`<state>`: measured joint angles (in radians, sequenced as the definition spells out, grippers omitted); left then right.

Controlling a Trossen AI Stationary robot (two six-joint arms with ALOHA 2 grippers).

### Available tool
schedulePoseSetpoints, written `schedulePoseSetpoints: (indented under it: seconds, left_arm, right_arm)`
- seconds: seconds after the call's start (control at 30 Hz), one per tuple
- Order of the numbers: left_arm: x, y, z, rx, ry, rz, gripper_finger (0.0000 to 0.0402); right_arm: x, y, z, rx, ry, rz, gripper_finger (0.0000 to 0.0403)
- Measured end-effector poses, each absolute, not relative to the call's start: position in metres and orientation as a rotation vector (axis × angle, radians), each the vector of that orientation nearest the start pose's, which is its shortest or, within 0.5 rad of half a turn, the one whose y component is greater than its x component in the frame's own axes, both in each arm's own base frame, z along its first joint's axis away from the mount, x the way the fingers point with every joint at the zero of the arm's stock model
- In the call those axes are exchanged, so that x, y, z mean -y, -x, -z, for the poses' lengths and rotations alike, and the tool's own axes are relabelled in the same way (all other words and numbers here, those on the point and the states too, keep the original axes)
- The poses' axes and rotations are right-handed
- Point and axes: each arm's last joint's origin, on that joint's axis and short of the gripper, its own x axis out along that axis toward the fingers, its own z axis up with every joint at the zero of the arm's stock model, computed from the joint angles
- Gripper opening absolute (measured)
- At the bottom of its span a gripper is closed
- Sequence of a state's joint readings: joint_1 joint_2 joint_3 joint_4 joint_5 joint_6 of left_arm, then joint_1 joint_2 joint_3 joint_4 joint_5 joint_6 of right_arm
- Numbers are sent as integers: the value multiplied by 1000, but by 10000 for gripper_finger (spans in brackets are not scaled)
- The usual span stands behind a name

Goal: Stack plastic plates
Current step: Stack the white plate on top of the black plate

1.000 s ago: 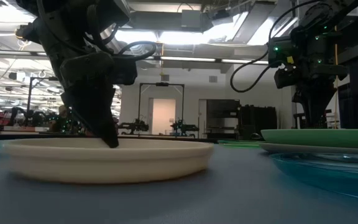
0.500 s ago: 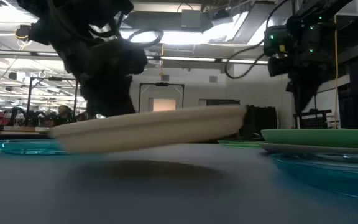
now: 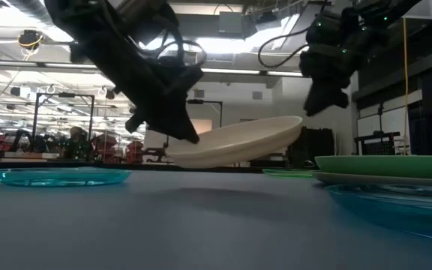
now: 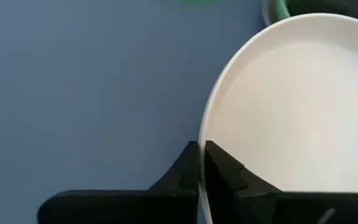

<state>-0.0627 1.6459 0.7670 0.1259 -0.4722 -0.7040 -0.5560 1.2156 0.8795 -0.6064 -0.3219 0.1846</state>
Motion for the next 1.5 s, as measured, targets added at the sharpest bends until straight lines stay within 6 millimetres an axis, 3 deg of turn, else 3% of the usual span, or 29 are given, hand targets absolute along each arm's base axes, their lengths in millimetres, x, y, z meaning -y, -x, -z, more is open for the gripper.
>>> schedulePoseSetpoints:
  seconds: [0.27,0.53,0.77,1.03,1.5]
  left_arm:
    - [-27,-310,-153,-522,488,-740,1]
    - [-48,-310,-156,-463,517,-796,0]
    - [-53,-311,-158,-434,524,-811,1]
    - [-53,-310,-158,-430,519,-821,3]
    - [-53,-310,-158,-432,518,-822,3]
  right_arm:
    - [122,-215,-260,-674,-612,322,110]
    - [105,-235,-262,-615,-549,387,110]
    - [88,-251,-250,-648,-524,510,110]
    - [73,-272,-234,-672,-491,478,110]
    - [74,-285,-214,-702,-454,585,110]
